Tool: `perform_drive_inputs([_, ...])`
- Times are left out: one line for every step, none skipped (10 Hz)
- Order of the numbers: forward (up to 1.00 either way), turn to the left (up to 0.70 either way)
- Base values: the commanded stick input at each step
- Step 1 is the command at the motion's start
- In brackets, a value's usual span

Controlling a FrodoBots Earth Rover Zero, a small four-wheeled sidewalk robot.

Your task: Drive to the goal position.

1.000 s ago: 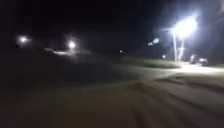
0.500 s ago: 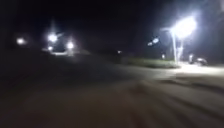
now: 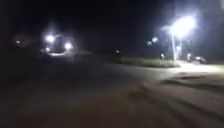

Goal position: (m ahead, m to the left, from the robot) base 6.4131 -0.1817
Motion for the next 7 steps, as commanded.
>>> perform_drive_inputs([0.7,0.0])
perform_drive_inputs([0.7,0.0])
perform_drive_inputs([0.7,0.0])
perform_drive_inputs([0.7,0.0])
perform_drive_inputs([0.7,0.0])
perform_drive_inputs([0.7,0.0])
perform_drive_inputs([0.7,0.0])
